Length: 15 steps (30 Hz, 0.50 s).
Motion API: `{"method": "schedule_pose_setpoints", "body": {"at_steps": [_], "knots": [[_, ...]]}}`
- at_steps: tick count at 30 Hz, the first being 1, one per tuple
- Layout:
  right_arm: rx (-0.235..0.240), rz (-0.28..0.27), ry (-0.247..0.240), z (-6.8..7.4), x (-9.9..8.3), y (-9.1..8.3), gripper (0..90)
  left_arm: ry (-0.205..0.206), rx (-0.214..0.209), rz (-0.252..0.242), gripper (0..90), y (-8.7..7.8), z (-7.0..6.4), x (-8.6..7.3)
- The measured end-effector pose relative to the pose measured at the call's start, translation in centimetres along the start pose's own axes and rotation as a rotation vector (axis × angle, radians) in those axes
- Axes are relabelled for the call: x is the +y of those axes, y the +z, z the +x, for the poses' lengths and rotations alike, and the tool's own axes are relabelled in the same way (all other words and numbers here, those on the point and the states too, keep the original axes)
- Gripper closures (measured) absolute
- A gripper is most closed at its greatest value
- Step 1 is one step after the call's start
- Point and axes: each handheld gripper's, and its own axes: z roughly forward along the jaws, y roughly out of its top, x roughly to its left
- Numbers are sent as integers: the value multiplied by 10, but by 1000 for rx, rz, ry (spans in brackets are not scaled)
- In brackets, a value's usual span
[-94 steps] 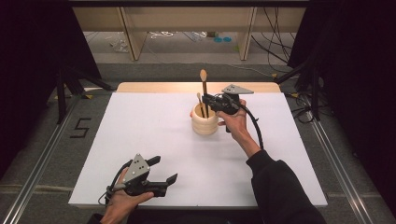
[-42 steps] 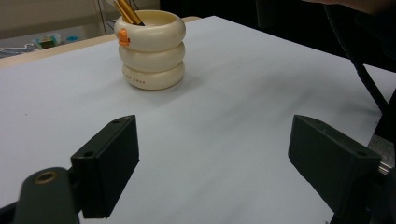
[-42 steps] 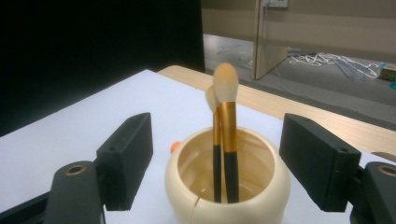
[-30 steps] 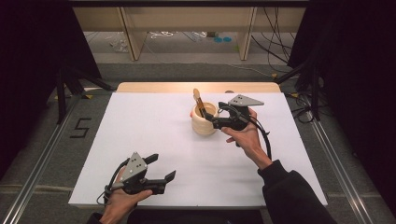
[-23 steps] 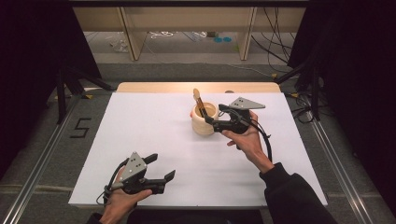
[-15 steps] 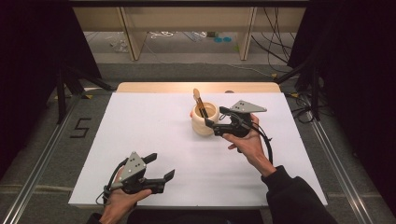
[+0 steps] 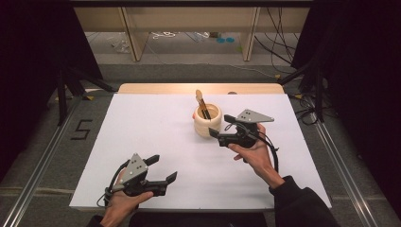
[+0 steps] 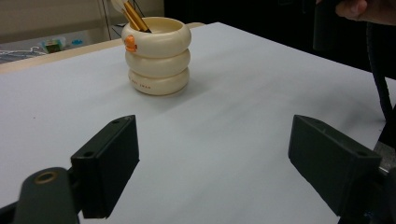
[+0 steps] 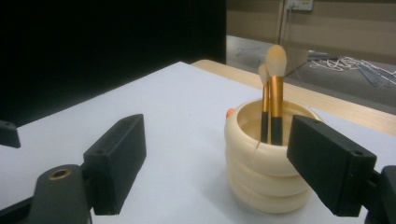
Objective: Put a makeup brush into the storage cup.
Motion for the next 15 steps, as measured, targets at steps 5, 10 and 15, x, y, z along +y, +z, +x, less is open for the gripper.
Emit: {"method": "schedule_pose_setpoints", "body": {"at_steps": [5, 10, 15], "knots": [[1, 9, -1, 4, -6, -7, 197, 18, -4, 2, 161, 1, 1, 0], [1, 22, -6, 9, -14, -14, 184, -1, -3, -4, 160, 1, 1, 0], [2, 11, 0, 15, -17, -22, 183, 15, -6, -10, 161, 0, 2, 1]]}}
